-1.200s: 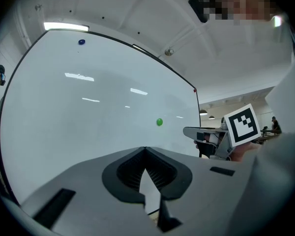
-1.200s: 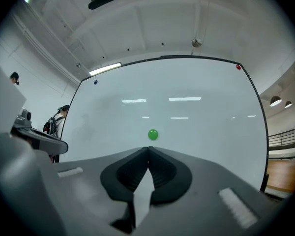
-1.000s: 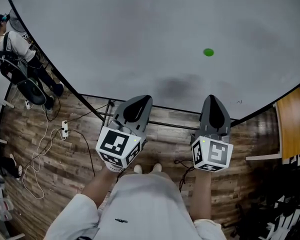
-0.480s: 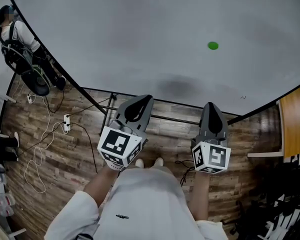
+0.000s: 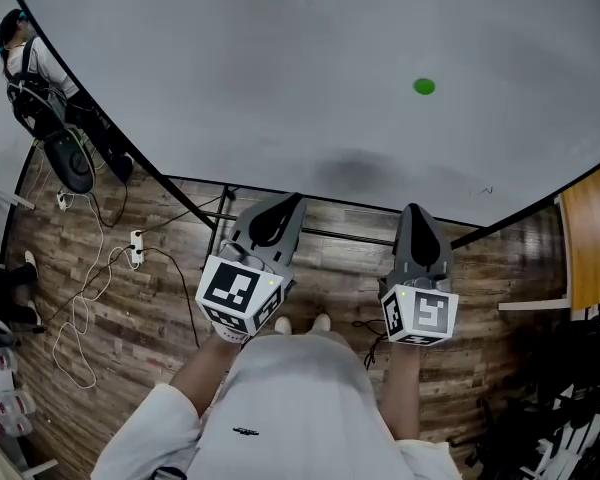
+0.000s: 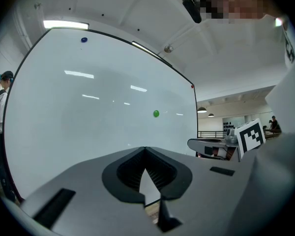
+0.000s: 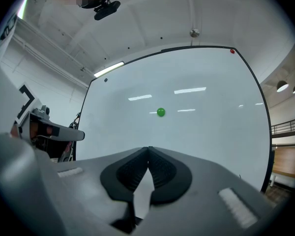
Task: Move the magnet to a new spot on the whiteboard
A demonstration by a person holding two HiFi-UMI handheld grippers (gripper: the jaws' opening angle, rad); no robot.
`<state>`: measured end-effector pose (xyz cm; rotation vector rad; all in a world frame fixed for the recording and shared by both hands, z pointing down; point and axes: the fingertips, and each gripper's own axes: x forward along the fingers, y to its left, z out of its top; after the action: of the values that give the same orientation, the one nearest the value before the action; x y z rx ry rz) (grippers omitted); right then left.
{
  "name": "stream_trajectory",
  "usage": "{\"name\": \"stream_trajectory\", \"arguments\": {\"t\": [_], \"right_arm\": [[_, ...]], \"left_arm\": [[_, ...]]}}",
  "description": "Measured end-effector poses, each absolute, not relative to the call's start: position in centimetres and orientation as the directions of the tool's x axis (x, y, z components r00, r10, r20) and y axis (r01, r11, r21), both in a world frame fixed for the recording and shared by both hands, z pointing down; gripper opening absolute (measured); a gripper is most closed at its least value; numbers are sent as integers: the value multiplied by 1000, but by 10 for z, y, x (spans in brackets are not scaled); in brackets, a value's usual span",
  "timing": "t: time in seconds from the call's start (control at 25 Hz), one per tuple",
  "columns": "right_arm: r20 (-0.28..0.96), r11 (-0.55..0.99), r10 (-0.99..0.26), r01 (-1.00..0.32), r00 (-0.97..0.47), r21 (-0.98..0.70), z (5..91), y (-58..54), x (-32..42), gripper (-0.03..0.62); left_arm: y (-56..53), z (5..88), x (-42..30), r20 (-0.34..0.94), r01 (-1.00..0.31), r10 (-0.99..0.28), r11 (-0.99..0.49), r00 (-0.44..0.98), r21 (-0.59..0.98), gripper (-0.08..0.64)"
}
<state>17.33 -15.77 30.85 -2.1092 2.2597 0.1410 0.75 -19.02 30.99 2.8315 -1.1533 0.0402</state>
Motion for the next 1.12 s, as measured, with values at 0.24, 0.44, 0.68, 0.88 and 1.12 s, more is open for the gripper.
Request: {"name": "stream_trajectory", "arguments": {"t": [0.24,0.44,0.68,0.88,1.12], "right_arm": [[-103,75,-992,-997,-78,29,306,-156,168,3],[-96,78,-992,-996,-81,41,308,-155,169,5],[-89,84,-992,-996,-87,43,311,-154,163,5],[-84,80,-993,-996,-83,30,314,-156,165,4],[-88,80,-993,-996,-83,34,312,-158,164,4]], "left_arm": [[-188,308,5,56,-699,-697,-712,715,67,6],[-188,312,4,63,-702,-700,-708,712,71,6],[-187,317,-1,71,-705,-701,-705,709,76,6],[-190,317,0,71,-704,-700,-706,710,81,6],[-193,317,0,68,-703,-700,-706,711,86,6]]}}
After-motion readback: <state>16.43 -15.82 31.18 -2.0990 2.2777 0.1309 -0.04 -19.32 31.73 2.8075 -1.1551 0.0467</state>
